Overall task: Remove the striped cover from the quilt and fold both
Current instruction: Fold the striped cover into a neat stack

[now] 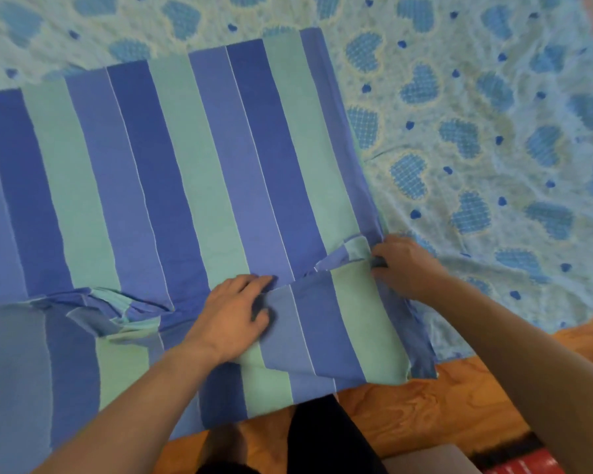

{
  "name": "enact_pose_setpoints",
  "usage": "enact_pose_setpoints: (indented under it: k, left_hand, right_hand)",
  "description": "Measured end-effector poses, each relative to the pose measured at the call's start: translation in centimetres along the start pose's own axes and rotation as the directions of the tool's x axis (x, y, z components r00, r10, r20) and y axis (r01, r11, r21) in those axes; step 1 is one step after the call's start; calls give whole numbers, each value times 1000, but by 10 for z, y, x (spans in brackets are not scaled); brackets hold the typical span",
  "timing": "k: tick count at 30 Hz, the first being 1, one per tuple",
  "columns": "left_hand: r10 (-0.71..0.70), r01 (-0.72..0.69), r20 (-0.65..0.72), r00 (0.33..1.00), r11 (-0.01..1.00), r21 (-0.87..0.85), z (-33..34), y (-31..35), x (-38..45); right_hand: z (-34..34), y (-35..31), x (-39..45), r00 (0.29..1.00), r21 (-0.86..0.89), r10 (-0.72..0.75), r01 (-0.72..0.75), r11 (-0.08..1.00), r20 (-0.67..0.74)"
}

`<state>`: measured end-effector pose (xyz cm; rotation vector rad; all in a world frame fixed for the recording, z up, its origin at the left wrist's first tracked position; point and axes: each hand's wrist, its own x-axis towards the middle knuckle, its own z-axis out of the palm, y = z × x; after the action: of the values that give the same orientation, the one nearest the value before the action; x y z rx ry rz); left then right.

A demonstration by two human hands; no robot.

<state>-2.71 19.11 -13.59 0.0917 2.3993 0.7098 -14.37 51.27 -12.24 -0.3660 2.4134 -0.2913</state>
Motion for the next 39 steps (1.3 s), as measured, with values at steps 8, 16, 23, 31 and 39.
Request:
enact_pose_setpoints:
  k: [8, 16, 23, 31, 39]
  left_hand:
    - [-66, 58, 77, 995, 994, 97, 15, 21, 21]
    - [-155, 87, 211, 965, 950, 301, -38, -74, -1]
    - [-30, -97, 238, 971, 859, 503, -70, -170, -63]
    - [-346, 312, -45, 937, 773, 553, -109, -193, -143]
    - [-448, 545, -349, 823, 798, 259, -167, -170, -221]
  right_hand:
    - [6, -9, 54, 989, -106, -140, 134, 985, -54]
    - [9, -25, 50, 978, -63, 25, -12, 998, 206]
    - [31, -46, -107, 757, 129, 99, -20, 991, -646]
    - [80, -89, -206, 386, 639, 912, -669, 379, -137]
    - [-64, -135, -151, 482, 899, 823, -431, -76, 301]
